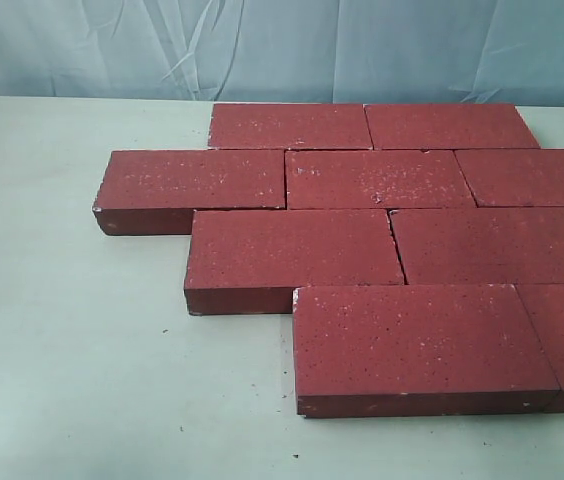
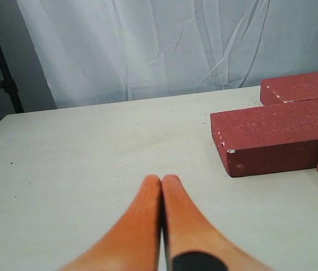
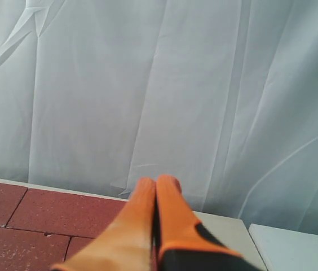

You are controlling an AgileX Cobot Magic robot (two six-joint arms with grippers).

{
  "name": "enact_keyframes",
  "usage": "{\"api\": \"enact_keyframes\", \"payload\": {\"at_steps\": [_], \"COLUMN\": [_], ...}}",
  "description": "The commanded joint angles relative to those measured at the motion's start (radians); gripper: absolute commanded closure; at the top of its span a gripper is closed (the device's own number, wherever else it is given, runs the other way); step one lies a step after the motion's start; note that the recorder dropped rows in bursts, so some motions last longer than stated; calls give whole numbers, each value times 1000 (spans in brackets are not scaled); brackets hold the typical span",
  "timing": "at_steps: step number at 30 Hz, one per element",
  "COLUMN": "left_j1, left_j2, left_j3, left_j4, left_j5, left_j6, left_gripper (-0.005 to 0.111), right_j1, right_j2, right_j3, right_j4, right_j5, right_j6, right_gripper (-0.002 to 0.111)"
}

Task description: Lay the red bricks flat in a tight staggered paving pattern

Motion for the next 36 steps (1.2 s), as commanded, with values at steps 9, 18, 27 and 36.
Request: {"api": "enact_keyframes", "payload": {"at_steps": [9, 18, 27, 36], "left_j1": [1, 1, 1, 1], "left_j2": [-6, -6, -6, -6], "left_j3": [5, 5, 5, 5], "left_j4": [-11, -11, -11, -11], "left_j5": [2, 2, 4, 4], "left_j6": [0, 0, 0, 0], "left_gripper": [107, 107, 107, 107], "right_j1": [-4, -4, -4, -4], "right_j2": [-5, -5, -5, -49], "right_j3": [7, 7, 7, 29], "right_j4": [-7, -7, -22, -25], "right_j5": [-11, -11, -11, -7], "right_j6": [2, 2, -2, -2], "right_gripper": [109, 109, 109, 109]}}
